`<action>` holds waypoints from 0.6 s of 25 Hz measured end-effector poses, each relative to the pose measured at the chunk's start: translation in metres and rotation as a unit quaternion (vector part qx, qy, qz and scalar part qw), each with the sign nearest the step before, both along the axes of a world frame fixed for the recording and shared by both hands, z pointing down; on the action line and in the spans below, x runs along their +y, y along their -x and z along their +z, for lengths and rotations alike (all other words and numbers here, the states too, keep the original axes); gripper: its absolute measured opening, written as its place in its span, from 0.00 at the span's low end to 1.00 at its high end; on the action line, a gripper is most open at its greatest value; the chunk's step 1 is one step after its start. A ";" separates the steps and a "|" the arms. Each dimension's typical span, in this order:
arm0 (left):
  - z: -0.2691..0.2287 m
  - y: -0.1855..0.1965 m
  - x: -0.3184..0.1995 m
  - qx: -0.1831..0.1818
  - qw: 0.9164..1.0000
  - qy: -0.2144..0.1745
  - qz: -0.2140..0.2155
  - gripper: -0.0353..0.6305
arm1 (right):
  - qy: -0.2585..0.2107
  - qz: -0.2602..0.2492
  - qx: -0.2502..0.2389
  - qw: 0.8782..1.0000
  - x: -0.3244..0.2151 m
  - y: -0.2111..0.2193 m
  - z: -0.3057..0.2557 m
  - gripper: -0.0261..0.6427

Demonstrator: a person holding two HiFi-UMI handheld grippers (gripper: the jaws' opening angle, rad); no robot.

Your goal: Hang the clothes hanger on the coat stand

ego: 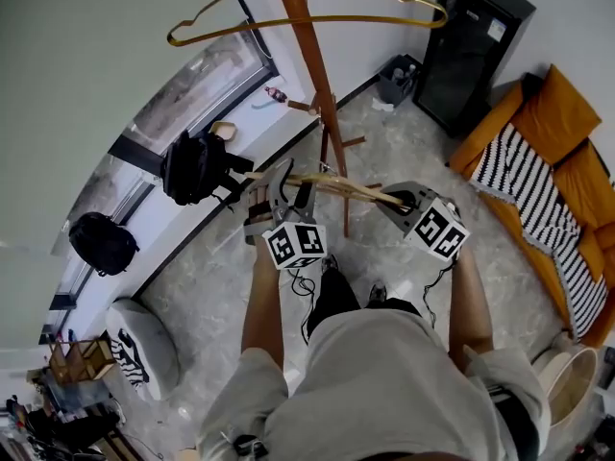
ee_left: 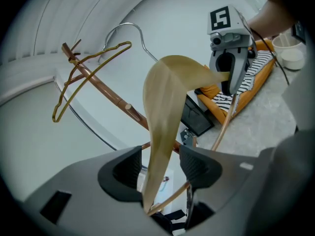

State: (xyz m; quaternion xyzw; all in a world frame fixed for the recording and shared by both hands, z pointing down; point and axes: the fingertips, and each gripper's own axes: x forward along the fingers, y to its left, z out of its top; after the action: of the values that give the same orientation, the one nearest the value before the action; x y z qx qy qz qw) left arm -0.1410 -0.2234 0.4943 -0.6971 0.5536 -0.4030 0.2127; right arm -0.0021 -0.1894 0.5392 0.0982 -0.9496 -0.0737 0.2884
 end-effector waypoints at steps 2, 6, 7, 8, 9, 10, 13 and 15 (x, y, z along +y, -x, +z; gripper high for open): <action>0.001 0.001 -0.005 0.003 1.000 0.002 0.004 0.42 | 0.001 -0.005 0.003 1.000 -0.002 0.004 0.000 0.07; -0.001 0.005 -0.013 0.022 1.000 0.006 0.006 0.24 | -0.013 -0.001 0.021 1.000 -0.014 0.007 0.001 0.07; -0.001 0.006 -0.014 0.018 1.000 0.007 0.007 0.22 | -0.016 0.000 0.027 1.000 -0.017 0.006 0.002 0.07; 0.001 0.007 -0.015 0.011 1.000 0.009 0.009 0.21 | -0.016 0.001 0.030 0.999 -0.019 0.006 0.003 0.07; 0.002 0.007 -0.016 0.005 1.000 0.012 0.011 0.20 | -0.015 0.001 0.031 0.999 -0.021 0.006 0.004 0.07; 0.004 0.009 -0.017 0.001 1.000 0.015 0.012 0.20 | -0.014 0.001 0.030 0.999 -0.022 0.008 0.005 0.07; 0.007 0.015 -0.021 -0.003 1.000 0.024 0.008 0.19 | -0.019 0.003 0.028 0.999 -0.025 0.015 0.004 0.07; 0.008 0.019 -0.023 -0.003 1.000 0.026 0.003 0.18 | -0.039 0.012 0.034 0.999 -0.031 0.018 0.001 0.07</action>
State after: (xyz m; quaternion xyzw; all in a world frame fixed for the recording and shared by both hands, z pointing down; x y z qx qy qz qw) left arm -0.1596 -0.2463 0.5022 -0.7025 0.5404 -0.4189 0.1974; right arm -0.0201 -0.2200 0.5404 0.1180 -0.9345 -0.1105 0.3170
